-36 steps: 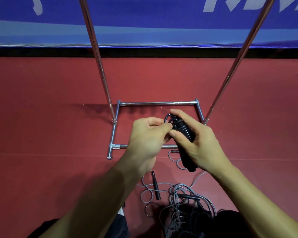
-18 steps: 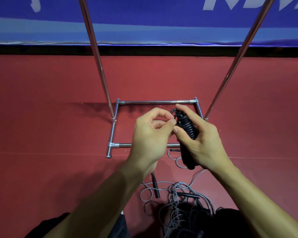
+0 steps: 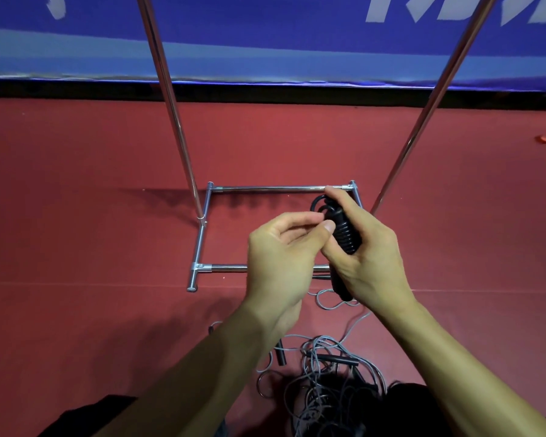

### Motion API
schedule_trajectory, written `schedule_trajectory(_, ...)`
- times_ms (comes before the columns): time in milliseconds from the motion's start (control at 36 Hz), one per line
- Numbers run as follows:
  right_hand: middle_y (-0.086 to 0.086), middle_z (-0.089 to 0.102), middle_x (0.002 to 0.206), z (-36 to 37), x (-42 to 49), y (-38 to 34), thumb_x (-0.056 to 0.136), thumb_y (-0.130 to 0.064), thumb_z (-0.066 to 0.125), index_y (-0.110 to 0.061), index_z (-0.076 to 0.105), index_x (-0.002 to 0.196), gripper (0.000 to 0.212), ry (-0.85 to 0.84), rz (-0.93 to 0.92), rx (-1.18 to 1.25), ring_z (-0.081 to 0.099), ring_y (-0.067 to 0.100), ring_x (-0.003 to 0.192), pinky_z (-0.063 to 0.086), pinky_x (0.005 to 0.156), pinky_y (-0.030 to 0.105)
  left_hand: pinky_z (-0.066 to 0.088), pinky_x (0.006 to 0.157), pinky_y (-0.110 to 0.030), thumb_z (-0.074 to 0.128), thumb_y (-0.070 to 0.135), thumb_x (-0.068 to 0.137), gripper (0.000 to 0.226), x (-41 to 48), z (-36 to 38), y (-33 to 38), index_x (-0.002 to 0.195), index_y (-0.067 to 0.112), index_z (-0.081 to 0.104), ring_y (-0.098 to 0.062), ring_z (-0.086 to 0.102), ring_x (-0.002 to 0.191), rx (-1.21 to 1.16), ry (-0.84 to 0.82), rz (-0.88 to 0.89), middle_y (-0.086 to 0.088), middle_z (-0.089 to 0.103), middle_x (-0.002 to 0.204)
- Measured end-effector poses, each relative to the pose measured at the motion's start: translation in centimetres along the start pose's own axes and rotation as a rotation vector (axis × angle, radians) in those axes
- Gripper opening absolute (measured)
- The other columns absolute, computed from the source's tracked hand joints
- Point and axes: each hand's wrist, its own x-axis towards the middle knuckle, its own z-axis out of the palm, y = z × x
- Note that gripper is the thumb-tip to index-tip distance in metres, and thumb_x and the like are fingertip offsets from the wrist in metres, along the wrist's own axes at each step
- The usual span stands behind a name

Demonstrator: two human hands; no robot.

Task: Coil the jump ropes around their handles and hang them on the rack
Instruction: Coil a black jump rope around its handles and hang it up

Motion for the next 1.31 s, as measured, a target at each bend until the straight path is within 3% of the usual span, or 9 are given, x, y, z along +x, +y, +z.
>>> schedule_trajectory(139, -0.007, 0.066, 0.098, 0.5, -0.1, -0.2, 0.084, -0.038, 0.059, -0.029, 0.054, 0.136, 0.052, -0.014, -0.032, 0.049, 0.060, 0.004, 0.082, 0.045, 0.076, 0.016, 0.057, 0.065, -0.028, 0.066, -0.003, 0.087, 0.017, 0.8, -0.4, 1.0, 0.086, 0.008, 0.053, -0.013, 0.062, 0.060, -0.108, -0.014, -0.136, -0.009, 0.065, 0.072)
schedule_trajectory(361, -0.003, 0.063, 0.096, 0.6, -0.1, 0.1, 0.085, -0.032, 0.061, -0.030, 0.051, 0.137, 0.053, -0.033, -0.109, -0.066, 0.060, 0.015, 0.085, 0.048, 0.077, 0.033, 0.055, 0.080, -0.051, 0.067, 0.006, 0.089, 0.010, 1.6, -1.7, 1.2, 0.090, 0.013, 0.060, -0.025, 0.063, 0.080, -0.046, -0.137, -0.346, -0.010, 0.066, 0.084)
schedule_trajectory(472, -0.002, 0.062, 0.095, 0.6, 0.1, 0.2, 0.085, -0.034, 0.060, -0.028, 0.052, 0.137, 0.053, -0.039, -0.124, -0.082, 0.060, 0.015, 0.084, 0.048, 0.076, 0.034, 0.054, 0.090, -0.049, 0.065, 0.005, 0.089, 0.008, 1.8, -1.7, 0.8, 0.094, 0.008, 0.059, -0.029, 0.062, 0.082, -0.108, -0.124, -0.369, -0.013, 0.064, 0.083)
schedule_trajectory(667, -0.007, 0.059, 0.091, 0.8, 0.2, 0.5, 0.083, -0.039, 0.061, -0.034, 0.051, 0.136, 0.054, -0.053, -0.125, -0.106, 0.057, 0.011, 0.082, 0.048, 0.075, 0.033, 0.055, 0.078, -0.035, 0.062, -0.003, 0.088, 0.014, 2.2, -1.7, 0.5, 0.075, 0.003, 0.065, -0.022, 0.059, 0.068, -0.163, -0.086, -0.360, -0.011, 0.060, 0.068)
schedule_trajectory(750, -0.007, 0.059, 0.092, 0.8, 0.2, 0.7, 0.083, -0.040, 0.062, -0.033, 0.052, 0.135, 0.053, -0.063, -0.141, -0.140, 0.057, 0.012, 0.082, 0.050, 0.074, 0.036, 0.055, 0.084, -0.037, 0.059, -0.007, 0.088, 0.015, 2.5, -1.9, 0.5, 0.076, 0.002, 0.064, -0.023, 0.057, 0.072, -0.162, -0.106, -0.382, -0.015, 0.059, 0.077)
schedule_trajectory(889, -0.003, 0.063, 0.093, 0.8, 0.1, 0.9, 0.081, -0.030, 0.069, -0.028, 0.056, 0.135, 0.055, -0.072, -0.133, -0.070, 0.059, 0.012, 0.084, 0.045, 0.078, 0.019, 0.055, 0.084, -0.041, 0.054, -0.011, 0.086, 0.021, 3.0, -2.0, 0.5, 0.073, 0.004, 0.061, -0.026, 0.053, 0.076, -0.084, -0.147, -0.354, -0.014, 0.059, 0.076)
schedule_trajectory(972, 0.001, 0.065, 0.093, 1.0, 0.0, 0.9, 0.079, -0.025, 0.071, -0.034, 0.054, 0.133, 0.057, -0.079, -0.102, -0.004, 0.058, 0.010, 0.083, 0.043, 0.077, 0.014, 0.058, 0.073, -0.035, 0.053, -0.011, 0.084, 0.024, 3.2, -2.1, 0.5, 0.070, 0.007, 0.060, -0.025, 0.053, 0.071, -0.006, -0.152, -0.325, -0.013, 0.057, 0.072)
schedule_trajectory(1083, 0.001, 0.066, 0.097, 1.2, -0.1, 1.1, 0.080, -0.038, 0.070, -0.041, 0.050, 0.134, 0.058, -0.107, -0.092, 0.059, 0.060, 0.009, 0.086, 0.045, 0.079, 0.015, 0.057, 0.059, -0.025, 0.053, -0.012, 0.084, 0.024, 3.3, -2.3, 0.9, 0.069, 0.006, 0.059, -0.020, 0.052, 0.061, 0.061, -0.153, -0.301, -0.013, 0.053, 0.074)
schedule_trajectory(1306, -0.009, 0.061, 0.096, 1.3, 0.0, 0.8, 0.081, -0.048, 0.061, -0.047, 0.046, 0.132, 0.053, -0.216, -0.055, 0.123, 0.056, 0.002, 0.083, 0.043, 0.080, 0.014, 0.058, 0.067, -0.034, 0.056, -0.010, 0.081, 0.022, 3.4, -2.7, 0.9, 0.067, 0.006, 0.060, -0.025, 0.058, 0.063, 0.187, -0.087, -0.239, -0.013, 0.059, 0.069)
